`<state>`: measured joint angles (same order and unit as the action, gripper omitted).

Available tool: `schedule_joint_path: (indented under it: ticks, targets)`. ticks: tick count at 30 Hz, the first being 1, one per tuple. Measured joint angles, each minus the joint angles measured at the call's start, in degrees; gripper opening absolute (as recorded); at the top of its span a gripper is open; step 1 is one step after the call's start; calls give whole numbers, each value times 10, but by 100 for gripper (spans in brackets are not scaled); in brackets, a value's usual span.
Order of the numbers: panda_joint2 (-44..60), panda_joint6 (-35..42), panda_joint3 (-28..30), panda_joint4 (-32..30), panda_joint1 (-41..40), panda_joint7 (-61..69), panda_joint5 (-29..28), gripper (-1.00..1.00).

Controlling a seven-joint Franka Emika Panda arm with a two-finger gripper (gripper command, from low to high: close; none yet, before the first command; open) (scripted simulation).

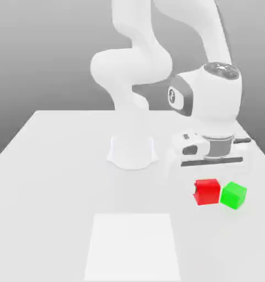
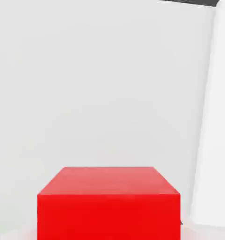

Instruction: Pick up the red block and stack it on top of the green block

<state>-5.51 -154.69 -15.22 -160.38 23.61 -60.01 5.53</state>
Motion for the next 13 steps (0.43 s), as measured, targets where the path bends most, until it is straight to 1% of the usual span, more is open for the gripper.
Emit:
schedule_joint_path:
  ticks: [3,4,7,9,10,13]
  targets:
    - [-21,13,-46,-3,58,18,9,-100]
    - [-13,4,-55,-3,65,16,4,-100]
    - [40,-44,-63,-2,61,-11,-37,-100]
    - [82,-82,-53,0,60,-46,-87,-100]
    - [102,-99,-43,1,63,-66,-115,100]
    - [102,-99,-43,1,63,-66,-115,100]
